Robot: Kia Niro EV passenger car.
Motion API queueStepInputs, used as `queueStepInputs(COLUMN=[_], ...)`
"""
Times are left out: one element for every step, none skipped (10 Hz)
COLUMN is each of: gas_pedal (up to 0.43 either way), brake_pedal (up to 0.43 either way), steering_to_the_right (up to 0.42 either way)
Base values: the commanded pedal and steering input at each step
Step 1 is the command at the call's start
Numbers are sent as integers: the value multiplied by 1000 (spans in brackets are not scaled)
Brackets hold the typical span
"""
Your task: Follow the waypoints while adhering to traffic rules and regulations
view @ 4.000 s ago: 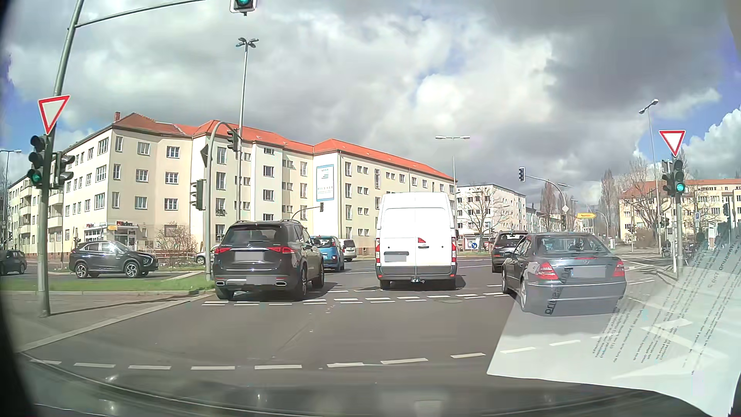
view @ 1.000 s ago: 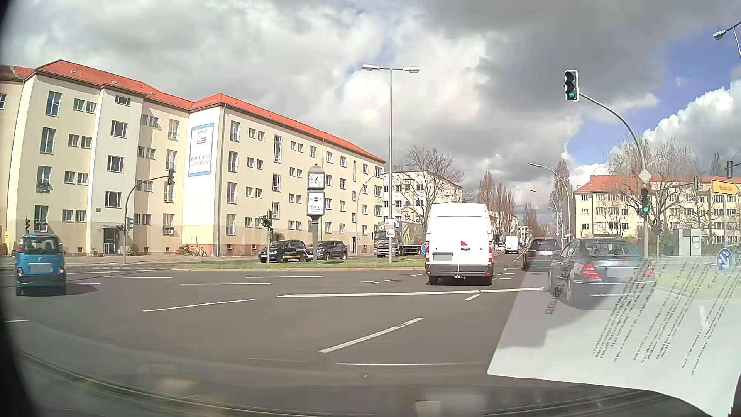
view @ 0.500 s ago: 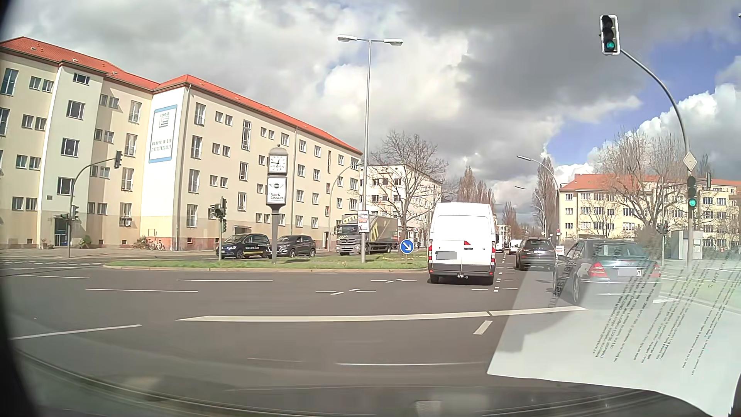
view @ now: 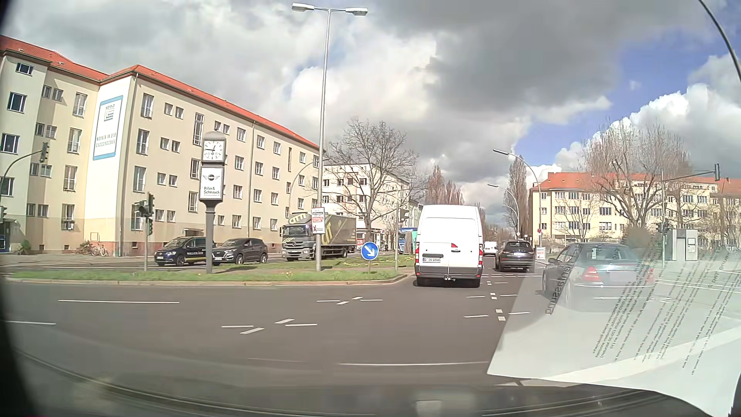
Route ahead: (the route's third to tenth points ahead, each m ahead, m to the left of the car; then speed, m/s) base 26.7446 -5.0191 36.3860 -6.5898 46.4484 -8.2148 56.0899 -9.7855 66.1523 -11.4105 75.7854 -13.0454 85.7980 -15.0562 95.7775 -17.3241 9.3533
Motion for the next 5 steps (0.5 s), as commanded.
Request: queueStepInputs(gas_pedal=[130, 130, 118, 110, 110], brake_pedal=[37, 37, 37, 37, 37], steering_to_the_right=[70, 65, 61, 58, 53])
